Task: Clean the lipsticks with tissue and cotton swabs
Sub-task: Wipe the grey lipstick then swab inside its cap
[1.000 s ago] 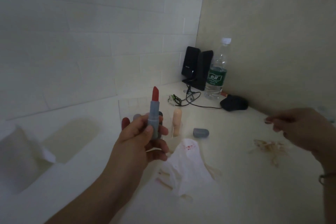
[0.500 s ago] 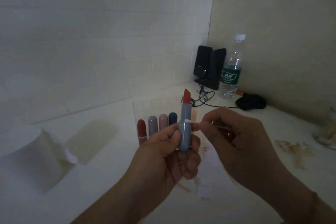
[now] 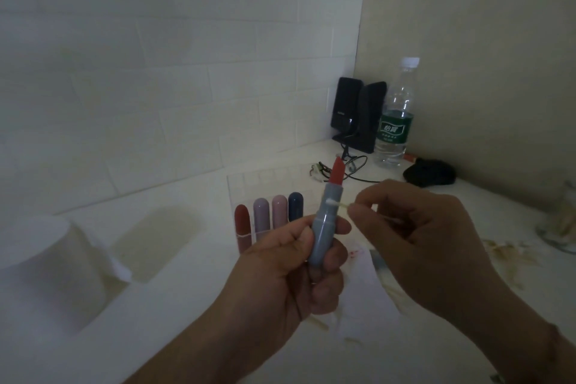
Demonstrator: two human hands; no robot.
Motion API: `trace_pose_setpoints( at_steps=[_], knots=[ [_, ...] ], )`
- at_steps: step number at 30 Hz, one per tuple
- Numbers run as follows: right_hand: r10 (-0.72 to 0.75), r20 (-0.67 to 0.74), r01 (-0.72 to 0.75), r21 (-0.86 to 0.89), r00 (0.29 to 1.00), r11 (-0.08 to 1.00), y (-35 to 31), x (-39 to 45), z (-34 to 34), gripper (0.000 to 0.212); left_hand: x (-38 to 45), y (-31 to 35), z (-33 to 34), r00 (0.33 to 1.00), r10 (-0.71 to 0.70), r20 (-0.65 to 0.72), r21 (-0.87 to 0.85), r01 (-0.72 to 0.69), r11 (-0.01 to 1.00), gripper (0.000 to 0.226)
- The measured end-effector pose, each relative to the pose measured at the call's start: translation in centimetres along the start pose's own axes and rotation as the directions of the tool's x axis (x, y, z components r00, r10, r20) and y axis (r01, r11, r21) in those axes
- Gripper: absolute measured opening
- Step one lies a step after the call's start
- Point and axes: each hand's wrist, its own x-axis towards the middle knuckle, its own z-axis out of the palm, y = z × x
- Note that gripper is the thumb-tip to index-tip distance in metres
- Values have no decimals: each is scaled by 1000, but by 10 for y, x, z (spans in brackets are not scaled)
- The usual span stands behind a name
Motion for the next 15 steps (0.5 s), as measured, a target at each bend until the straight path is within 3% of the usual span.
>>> trace_pose_setpoints(
  at_steps=[6, 15],
  knots=[
    [-3, 51, 3, -5, 999, 1000, -3, 0, -2, 21, 0, -2, -1, 1000, 0, -23, 43, 1, 999, 30],
    [-32, -77, 32, -11, 997, 999, -1, 1, -4, 14, 0, 0, 0, 997, 27, -71, 108, -19, 994, 25]
  ],
)
